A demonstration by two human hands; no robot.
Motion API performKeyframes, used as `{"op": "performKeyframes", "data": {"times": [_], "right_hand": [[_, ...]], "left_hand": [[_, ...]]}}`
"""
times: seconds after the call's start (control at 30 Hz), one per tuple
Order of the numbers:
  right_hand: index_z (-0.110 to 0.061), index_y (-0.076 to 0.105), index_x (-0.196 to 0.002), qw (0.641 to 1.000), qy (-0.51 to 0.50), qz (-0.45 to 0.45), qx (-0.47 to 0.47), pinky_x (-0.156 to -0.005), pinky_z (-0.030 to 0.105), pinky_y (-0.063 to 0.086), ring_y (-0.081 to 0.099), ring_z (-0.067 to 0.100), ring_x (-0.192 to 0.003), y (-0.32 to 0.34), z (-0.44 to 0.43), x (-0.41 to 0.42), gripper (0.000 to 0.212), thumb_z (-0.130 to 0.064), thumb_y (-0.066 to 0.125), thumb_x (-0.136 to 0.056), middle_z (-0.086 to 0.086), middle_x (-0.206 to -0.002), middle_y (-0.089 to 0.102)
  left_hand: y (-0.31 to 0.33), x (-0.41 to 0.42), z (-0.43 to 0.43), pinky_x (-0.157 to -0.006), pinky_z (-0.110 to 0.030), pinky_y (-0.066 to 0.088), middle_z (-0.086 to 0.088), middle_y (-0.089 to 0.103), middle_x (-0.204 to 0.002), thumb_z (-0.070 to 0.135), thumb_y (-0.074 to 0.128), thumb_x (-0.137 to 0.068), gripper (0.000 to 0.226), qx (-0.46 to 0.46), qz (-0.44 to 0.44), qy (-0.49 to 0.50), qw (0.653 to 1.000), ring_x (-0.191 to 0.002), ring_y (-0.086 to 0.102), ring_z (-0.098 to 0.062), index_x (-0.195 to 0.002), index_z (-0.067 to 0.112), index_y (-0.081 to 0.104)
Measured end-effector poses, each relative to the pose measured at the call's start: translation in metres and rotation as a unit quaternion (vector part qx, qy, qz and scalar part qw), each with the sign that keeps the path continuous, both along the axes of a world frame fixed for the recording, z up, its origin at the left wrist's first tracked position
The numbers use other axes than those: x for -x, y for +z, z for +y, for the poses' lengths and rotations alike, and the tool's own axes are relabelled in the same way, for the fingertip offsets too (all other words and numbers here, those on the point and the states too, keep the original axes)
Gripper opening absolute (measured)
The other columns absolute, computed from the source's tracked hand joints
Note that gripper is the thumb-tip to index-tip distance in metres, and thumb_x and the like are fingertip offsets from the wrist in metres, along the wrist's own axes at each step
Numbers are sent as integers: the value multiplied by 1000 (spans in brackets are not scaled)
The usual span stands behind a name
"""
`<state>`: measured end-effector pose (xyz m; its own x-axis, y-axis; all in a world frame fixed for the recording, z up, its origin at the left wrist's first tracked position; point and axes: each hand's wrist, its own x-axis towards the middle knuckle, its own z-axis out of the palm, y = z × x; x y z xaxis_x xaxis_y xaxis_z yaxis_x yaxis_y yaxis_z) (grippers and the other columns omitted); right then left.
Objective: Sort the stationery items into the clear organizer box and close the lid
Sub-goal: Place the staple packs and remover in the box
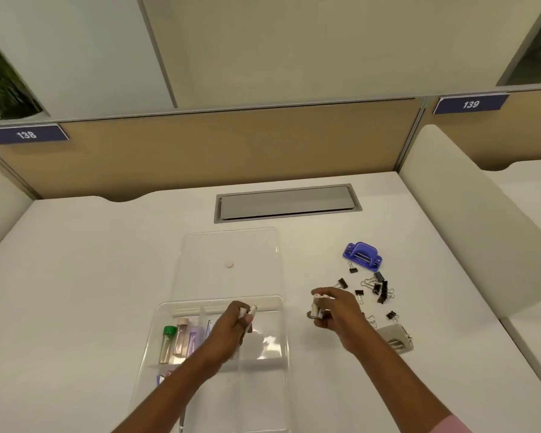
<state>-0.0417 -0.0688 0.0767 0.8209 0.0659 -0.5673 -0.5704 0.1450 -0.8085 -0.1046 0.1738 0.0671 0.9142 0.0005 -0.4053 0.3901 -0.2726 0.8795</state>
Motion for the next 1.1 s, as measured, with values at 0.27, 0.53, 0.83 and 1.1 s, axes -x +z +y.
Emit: {"op": "performKeyframes", "data": {"times": [0.27, 0.53, 0.83, 1.1], "right_hand": [[4, 61, -100, 995, 96, 19, -23, -60, 35, 55, 63, 36, -71, 6, 82, 44, 24, 10, 51, -79, 23, -73, 57], [-4, 60, -106, 983, 181, 7, 18, -61, 35, 56, 67, 28, -67, 0, 132, 83, 32, 8, 65, -77, 20, -83, 66], [-14, 63, -92, 963, 206, -40, 167, -67, 45, 62, 68, 28, -74, -6, 162, 117, 34, 12, 70, -70, 17, -95, 66], [-17, 66, -91, 933, 232, -50, 270, -64, 35, 62, 67, 23, -85, -10, 174, 119, 34, 9, 74, -70, 12, -118, 60]], "left_hand": [[-2, 45, 32, -59, -30, 54, -5, 64, -76, 2, 56, -92, 17, 16, 11, 45, 999, -69, 59, -17, -96, 17, 64], [-6, 77, 59, -67, -36, 61, -18, 67, -82, -3, 54, -90, 12, 38, 67, 80, 994, -71, 67, -24, -99, 4, 58], [-8, 92, 69, -67, -41, 62, -18, 70, -76, 6, 70, -82, 8, -47, 94, 32, 994, -67, 73, -28, -85, 1, 65], [-9, 87, 73, -59, -36, 62, -11, 70, -68, 10, 71, -81, 13, -115, 105, -24, 988, -55, 71, -22, -87, 0, 65]]}}
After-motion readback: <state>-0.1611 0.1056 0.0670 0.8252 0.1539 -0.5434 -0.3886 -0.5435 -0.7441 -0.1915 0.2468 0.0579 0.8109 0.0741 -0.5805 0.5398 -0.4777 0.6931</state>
